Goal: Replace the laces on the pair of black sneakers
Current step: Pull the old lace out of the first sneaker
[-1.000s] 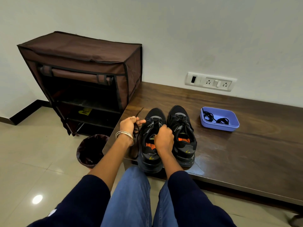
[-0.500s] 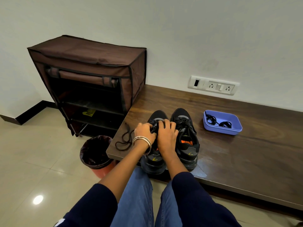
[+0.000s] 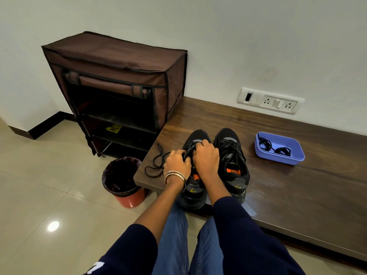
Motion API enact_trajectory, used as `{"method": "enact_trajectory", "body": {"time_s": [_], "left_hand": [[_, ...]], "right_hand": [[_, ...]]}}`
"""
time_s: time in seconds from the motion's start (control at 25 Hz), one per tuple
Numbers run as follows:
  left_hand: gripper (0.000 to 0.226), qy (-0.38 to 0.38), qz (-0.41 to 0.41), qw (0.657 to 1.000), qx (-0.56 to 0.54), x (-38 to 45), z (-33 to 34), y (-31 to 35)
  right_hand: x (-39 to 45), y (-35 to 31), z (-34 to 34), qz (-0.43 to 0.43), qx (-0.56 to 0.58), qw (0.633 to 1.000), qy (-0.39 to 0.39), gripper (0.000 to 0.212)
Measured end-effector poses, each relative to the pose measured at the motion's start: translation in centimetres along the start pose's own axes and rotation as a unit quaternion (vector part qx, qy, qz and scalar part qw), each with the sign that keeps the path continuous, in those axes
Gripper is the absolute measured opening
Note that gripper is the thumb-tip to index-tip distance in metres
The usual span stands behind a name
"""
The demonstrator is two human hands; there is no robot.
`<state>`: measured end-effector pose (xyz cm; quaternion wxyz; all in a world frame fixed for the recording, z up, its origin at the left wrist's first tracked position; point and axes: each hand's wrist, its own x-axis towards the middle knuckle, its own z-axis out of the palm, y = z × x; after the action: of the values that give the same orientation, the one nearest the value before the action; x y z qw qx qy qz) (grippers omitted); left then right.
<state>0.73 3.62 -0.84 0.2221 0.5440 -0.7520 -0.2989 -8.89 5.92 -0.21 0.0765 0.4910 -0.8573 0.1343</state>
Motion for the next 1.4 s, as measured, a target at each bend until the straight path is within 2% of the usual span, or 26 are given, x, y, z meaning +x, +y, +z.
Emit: {"method": "enact_trajectory", "body": {"time_s": [0.08, 0.12, 0.16, 0.2, 0.28, 0.32, 0.36, 0.4, 0.48, 0.52, 0.56, 0.64, 0.72, 0.8, 0.84, 0.88, 0.92, 0.96, 1.0, 1.04, 1.12, 1.16, 1.24, 1.32, 1.36, 1.4], "left_hand": [[0.036, -0.003, -0.002, 1.0, 0.003, 0.1, 0.2, -0.1], [0.037, -0.006, 0.0, 1.0, 0.008, 0.0, 0.2, -0.1], [0.038, -0.008, 0.001, 1.0, 0.013, 0.1, 0.2, -0.2], [0.038, -0.011, 0.002, 1.0, 0.017, 0.1, 0.2, -0.2], [0.039, -0.017, 0.003, 0.999, 0.028, 0.2, 0.3, 0.0], [0.039, -0.021, 0.006, 0.999, 0.037, 0.2, 0.3, 0.0], [0.039, -0.026, 0.01, 0.999, 0.046, 0.2, 0.3, 0.0], [0.038, -0.031, 0.013, 0.998, 0.054, 0.3, 0.2, 0.0], [0.037, -0.036, 0.019, 0.997, 0.069, 0.3, 0.2, 0.0], [0.035, -0.035, 0.023, 0.996, 0.079, 0.2, 0.2, 0.1], [0.034, -0.036, 0.027, 0.995, 0.088, 0.2, 0.1, 0.1], [0.031, -0.04, 0.033, 0.993, 0.105, 0.2, 0.0, 0.2], [0.031, -0.041, 0.034, 0.992, 0.114, 0.2, 0.1, 0.1], [0.03, -0.038, 0.031, 0.992, 0.114, 0.2, 0.0, 0.2], [0.03, -0.04, 0.032, 0.992, 0.115, 0.2, 0.0, 0.2], [0.03, -0.042, 0.033, 0.992, 0.116, 0.3, 0.0, 0.2], [0.031, -0.043, 0.033, 0.992, 0.116, 0.3, 0.0, 0.3], [0.032, -0.043, 0.032, 0.992, 0.116, 0.3, 0.1, 0.3], [0.033, -0.044, 0.03, 0.992, 0.117, 0.3, 0.1, 0.2], [0.033, -0.046, 0.03, 0.991, 0.118, 0.3, 0.1, 0.2], [0.033, -0.047, 0.033, 0.991, 0.122, 0.3, 0.2, 0.2], [0.033, -0.047, 0.033, 0.991, 0.121, 0.4, 0.2, 0.1], [0.032, -0.049, 0.033, 0.991, 0.12, 0.4, 0.2, 0.2], [0.031, -0.047, 0.033, 0.991, 0.124, 0.4, 0.2, 0.1], [0.03, -0.048, 0.036, 0.99, 0.129, 0.4, 0.2, 0.1], [0.031, -0.05, 0.04, 0.989, 0.135, 0.4, 0.2, 0.0]], "right_hand": [[-0.2, -0.2, -0.4, 0.024, 0.049, 0.998, 0.009, 0.024], [-0.3, -0.1, -0.3, 0.071, 0.099, 0.992, 0.023, 0.022], [-0.2, 0.0, -0.4, 0.159, 0.178, 0.97, 0.038, 0.022], [0.3, 0.2, -0.9, 0.279, 0.286, 0.916, 0.045, 0.022], [0.9, 1.0, -2.3, 0.462, 0.493, 0.736, 0.046, 0.017], [1.1, 1.4, -2.7, 0.496, 0.538, 0.68, 0.047, 0.014], [1.3, 1.4, -3.2, 0.498, 0.544, 0.673, 0.05, 0.019], [1.5, 1.4, -3.5, 0.465, 0.509, 0.722, 0.06, 0.027], [1.5, 1.3, -3.6, 0.316, 0.332, 0.887, 0.046, 0.033], [1.3, 0.8, -3.4, 0.224, 0.235, 0.946, 0.014, 0.03], [1.1, 0.4, -3.2, 0.147, 0.146, 0.978, -0.023, 0.025], [0.8, -0.1, -2.4, 0.079, 0.034, 0.993, -0.077, 0.017], [0.8, -0.2, -2.0, 0.065, -0.017, 0.994, -0.091, 0.015], [0.6, 0.0, -2.4, 0.088, 0.054, 0.992, -0.068, 0.014], [0.5, 0.3, -2.7, 0.129, 0.169, 0.976, -0.041, 0.017], [0.4, 0.6, -3.5, 0.173, 0.321, 0.931, 0.008, 0.02], [0.3, 0.8, -4.4, 0.205, 0.456, 0.863, 0.071, 0.019], [0.4, 1.0, -5.2, 0.227, 0.539, 0.799, 0.138, 0.017], [0.5, 1.0, -6.0, 0.244, 0.557, 0.771, 0.19, 0.013], [0.6, 0.9, -6.7, 0.267, 0.517, 0.785, 0.211, 0.007], [0.9, 0.4, -7.4, 0.303, 0.328, 0.874, 0.192, 0.029], [1.0, 0.2, -7.3, 0.27, 0.243, 0.913, 0.184, 0.039], [1.0, -0.6, -6.5, 0.145, 0.142, 0.973, 0.107, 0.035], [0.8, -1.4, -4.9, 0.066, 0.059, 0.995, -0.05, 0.01], [0.6, -1.6, -4.4, 0.057, 0.026, 0.993, -0.098, 0.007], [0.6, -1.6, -3.7, 0.051, -0.002, 0.993, -0.107, 0.012]]}}
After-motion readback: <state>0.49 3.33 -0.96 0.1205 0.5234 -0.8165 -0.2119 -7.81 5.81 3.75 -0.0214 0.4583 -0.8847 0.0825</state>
